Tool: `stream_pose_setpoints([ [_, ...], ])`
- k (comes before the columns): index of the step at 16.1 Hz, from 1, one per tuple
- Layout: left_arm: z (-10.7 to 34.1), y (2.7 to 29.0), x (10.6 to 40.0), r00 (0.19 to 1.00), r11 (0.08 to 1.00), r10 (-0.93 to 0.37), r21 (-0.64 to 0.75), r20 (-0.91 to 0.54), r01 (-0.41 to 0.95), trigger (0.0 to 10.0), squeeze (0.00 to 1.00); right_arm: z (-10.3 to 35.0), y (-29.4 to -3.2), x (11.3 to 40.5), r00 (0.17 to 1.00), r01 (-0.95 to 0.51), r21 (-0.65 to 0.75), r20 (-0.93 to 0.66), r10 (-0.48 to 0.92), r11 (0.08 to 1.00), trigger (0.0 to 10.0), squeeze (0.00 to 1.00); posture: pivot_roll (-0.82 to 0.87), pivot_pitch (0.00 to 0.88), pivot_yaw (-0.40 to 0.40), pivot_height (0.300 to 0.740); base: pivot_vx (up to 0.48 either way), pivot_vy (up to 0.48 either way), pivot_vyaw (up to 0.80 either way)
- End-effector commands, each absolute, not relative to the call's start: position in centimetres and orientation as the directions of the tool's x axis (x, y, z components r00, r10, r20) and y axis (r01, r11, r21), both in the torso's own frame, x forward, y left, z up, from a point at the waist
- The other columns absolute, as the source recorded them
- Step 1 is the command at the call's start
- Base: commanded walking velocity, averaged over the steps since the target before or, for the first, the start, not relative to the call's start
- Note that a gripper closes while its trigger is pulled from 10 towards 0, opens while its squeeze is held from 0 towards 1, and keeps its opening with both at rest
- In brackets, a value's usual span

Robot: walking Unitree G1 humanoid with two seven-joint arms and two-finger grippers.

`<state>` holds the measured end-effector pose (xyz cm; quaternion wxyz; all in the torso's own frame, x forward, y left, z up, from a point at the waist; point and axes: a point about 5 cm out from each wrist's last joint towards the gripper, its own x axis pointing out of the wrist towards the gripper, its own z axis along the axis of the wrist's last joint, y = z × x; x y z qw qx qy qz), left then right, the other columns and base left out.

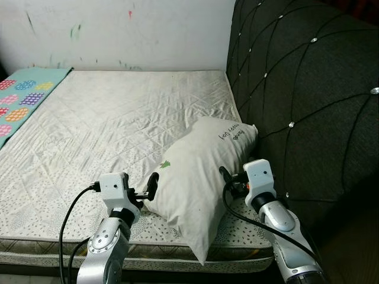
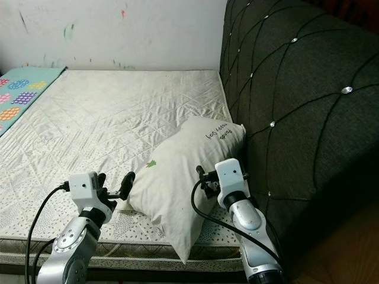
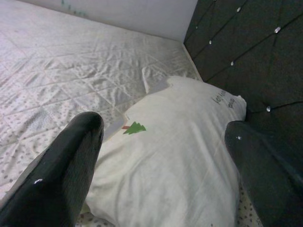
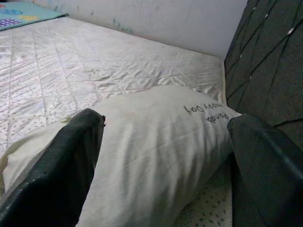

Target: Clean up the room

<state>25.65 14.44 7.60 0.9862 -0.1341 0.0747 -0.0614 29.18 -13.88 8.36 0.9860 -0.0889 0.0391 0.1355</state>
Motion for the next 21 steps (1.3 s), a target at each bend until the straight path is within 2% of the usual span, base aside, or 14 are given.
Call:
stream_pose_setpoints([
  [1, 7.6, 14.8, 25.6, 0.982, 0.956, -0.125, -0.28, -0.14, 0.082, 10.0, 0.0, 8.0, -13.7, 29.0, 0.956, -0.284, -0.146, -0.119, 0.268, 0.948, 10.0, 0.0, -0.08, 0.0, 0.029, 0.74, 0.0, 0.0, 0.0],
  [5, 8.3, 14.3, 24.4, 0.975, 0.946, -0.183, -0.291, -0.123, 0.141, 10.0, 0.0, 7.2, -13.1, 27.6, 0.95, -0.29, -0.116, -0.152, 0.272, 0.95, 10.0, 0.0, -0.07, 0.005, 0.041, 0.74, 0.0, 0.0, 0.0],
  [10, 8.8, 13.6, 23.9, 0.965, 0.938, -0.215, -0.307, -0.147, 0.162, 10.0, 0.0, 7.1, -11.9, 26.8, 0.943, -0.302, -0.07, -0.166, 0.287, 0.951, 10.0, 0.0, -0.05, 0.099, 0.06, 0.74, 0.0, 0.0, 0.0],
  [14, 8.7, 13.8, 23.1, 0.96, 0.937, -0.221, -0.31, -0.173, 0.16, 10.0, 0.0, 7.6, -11.5, 26.0, 0.947, -0.294, -0.025, -0.146, 0.288, 0.955, 10.0, 0.0, -0.05, 0.128, 0.062, 0.74, 0.0, 0.0, 0.0],
  [21, 8.7, 13.9, 22.8, 0.957, 0.938, -0.219, -0.31, -0.191, 0.153, 10.0, 0.0, 7.8, -11.6, 25.7, 0.949, -0.287, -0.009, -0.14, 0.283, 0.958, 10.0, 0.0, -0.05, 0.131, 0.063, 0.736, 0.0, 0.0, 0.0],
])
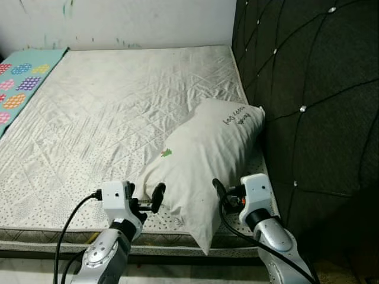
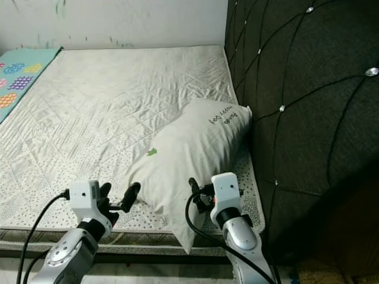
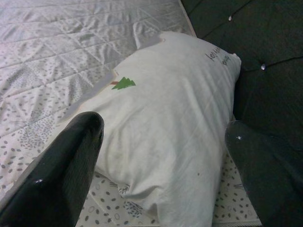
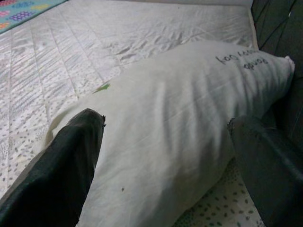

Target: Clean up the room

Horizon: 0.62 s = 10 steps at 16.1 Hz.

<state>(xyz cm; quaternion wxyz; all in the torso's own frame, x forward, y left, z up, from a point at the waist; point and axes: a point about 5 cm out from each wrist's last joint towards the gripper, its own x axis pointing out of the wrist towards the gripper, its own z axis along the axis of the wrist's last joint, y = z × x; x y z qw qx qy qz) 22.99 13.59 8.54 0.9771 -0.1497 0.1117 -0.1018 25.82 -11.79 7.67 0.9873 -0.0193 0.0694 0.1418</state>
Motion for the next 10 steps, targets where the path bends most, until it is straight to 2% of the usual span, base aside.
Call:
stream_pose_setpoints([
  [1, 8.68, 13.93, 22.74, 0.956, 0.938, -0.22, -0.311, -0.196, 0.153, 10.0, 0.0, 7.93, -11.57, 25.6, 0.947, -0.291, -0.01, -0.142, 0.287, 0.957, 10.0, 0.0, -0.05, 0.131, 0.063, 0.721, 0.0, 0.0, 0.0],
  [6, 8.79, 13.89, 22.82, 0.956, 0.94, -0.217, -0.306, -0.197, 0.151, 10.0, 0.0, 8.0, -11.53, 25.51, 0.945, -0.295, -0.009, -0.147, 0.291, 0.955, 10.0, 0.0, -0.05, 0.135, 0.065, 0.671, 0.0, 0.0, 0.0],
  [10, 8.99, 14.03, 22.93, 0.963, 0.947, -0.193, -0.293, -0.189, 0.132, 10.0, 0.0, 8.11, -11.5, 25.7, 0.943, -0.301, -0.009, -0.147, 0.297, 0.953, 10.0, 0.0, -0.05, 0.14, 0.061, 0.671, 0.0, 0.0, 0.0],
])
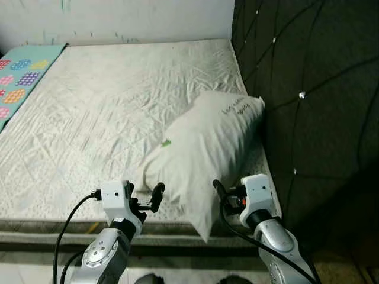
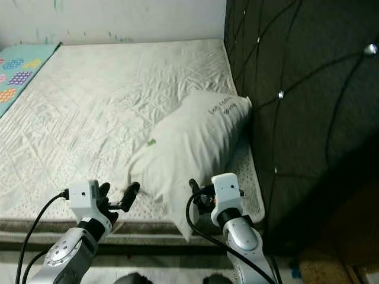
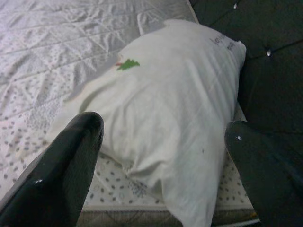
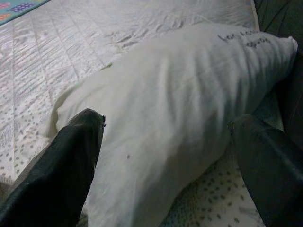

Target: Clean up the room

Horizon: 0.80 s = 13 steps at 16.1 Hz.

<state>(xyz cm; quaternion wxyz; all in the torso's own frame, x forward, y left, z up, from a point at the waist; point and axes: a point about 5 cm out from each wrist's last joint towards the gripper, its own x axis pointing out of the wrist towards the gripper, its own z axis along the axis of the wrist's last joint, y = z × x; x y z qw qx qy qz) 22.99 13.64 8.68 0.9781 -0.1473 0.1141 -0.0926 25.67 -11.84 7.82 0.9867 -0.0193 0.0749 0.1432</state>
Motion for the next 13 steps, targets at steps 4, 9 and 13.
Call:
stream_pose_setpoints([
  [4, 8.94, 14.11, 23.0, 0.964, 0.949, -0.185, -0.291, -0.194, 0.123, 10.0, 0.0, 8.16, -11.44, 25.8, 0.942, -0.308, -0.012, -0.146, 0.303, 0.951, 10.0, 0.0, -0.05, 0.142, 0.062, 0.671, 0.0, 0.0, 0.0],
  [9, 8.95, 14.11, 23.17, 0.964, 0.947, -0.183, -0.298, -0.19, 0.121, 10.0, 0.0, 8.16, -11.43, 25.94, 0.941, -0.31, -0.017, -0.146, 0.304, 0.951, 10.0, 0.0, -0.05, 0.142, 0.062, 0.671, 0.0, 0.0, 0.0],
  [13, 8.94, 14.14, 23.22, 0.965, 0.947, -0.179, -0.299, -0.191, 0.116, 10.0, 0.0, 8.14, -11.31, 26.0, 0.938, -0.32, -0.021, -0.147, 0.314, 0.947, 10.0, 0.0, -0.05, 0.145, 0.061, 0.651, 0.0, 0.0, 0.0],
])
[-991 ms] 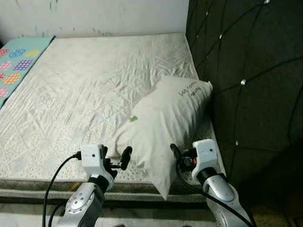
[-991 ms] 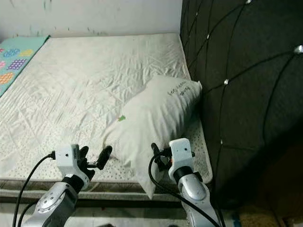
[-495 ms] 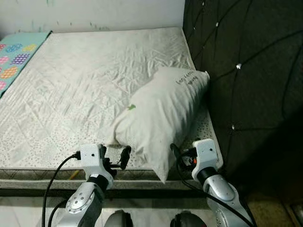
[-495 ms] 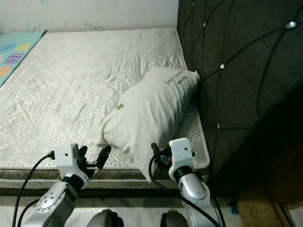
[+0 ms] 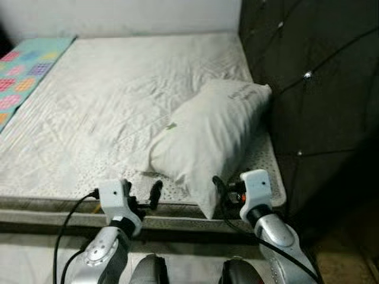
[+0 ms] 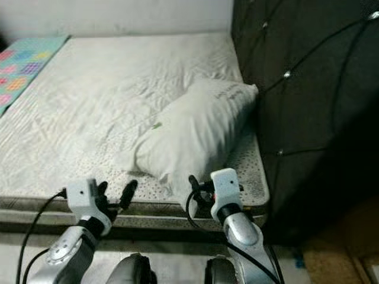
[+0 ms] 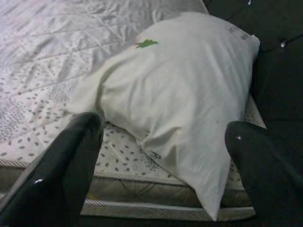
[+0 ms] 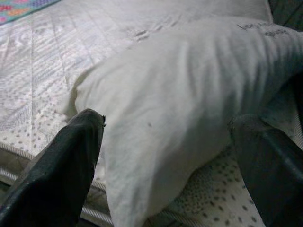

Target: Clean up the room

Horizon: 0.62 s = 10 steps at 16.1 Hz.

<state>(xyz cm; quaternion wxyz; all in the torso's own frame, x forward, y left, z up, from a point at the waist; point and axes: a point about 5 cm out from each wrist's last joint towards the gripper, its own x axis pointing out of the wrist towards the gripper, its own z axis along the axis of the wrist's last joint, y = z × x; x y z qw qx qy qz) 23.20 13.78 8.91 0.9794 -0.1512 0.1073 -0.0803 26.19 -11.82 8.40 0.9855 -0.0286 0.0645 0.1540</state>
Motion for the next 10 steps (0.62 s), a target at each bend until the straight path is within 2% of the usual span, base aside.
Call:
stream_pose_setpoints([
  [1, 8.93, 14.16, 23.23, 0.965, 0.947, -0.177, -0.299, -0.191, 0.115, 10.0, 0.0, 8.13, -11.32, 26.02, 0.938, -0.319, -0.021, -0.148, 0.313, 0.947, 10.0, 0.0, -0.05, 0.144, 0.06, 0.636, 0.0, 0.0, 0.0],
  [8, 8.92, 14.2, 23.31, 0.967, 0.95, -0.169, -0.293, -0.191, 0.109, 10.0, 0.0, 8.15, -11.26, 26.12, 0.936, -0.326, -0.023, -0.147, 0.319, 0.945, 10.0, 0.0, -0.05, 0.147, 0.059, 0.551, 0.0, 0.0, 0.0],
  [10, 8.95, 14.2, 23.37, 0.968, 0.95, -0.17, -0.294, -0.187, 0.109, 10.0, 0.0, 8.16, -11.25, 26.16, 0.936, -0.326, -0.02, -0.147, 0.32, 0.945, 10.0, 0.0, -0.05, 0.147, 0.059, 0.551, 0.0, 0.0, 0.0],
])
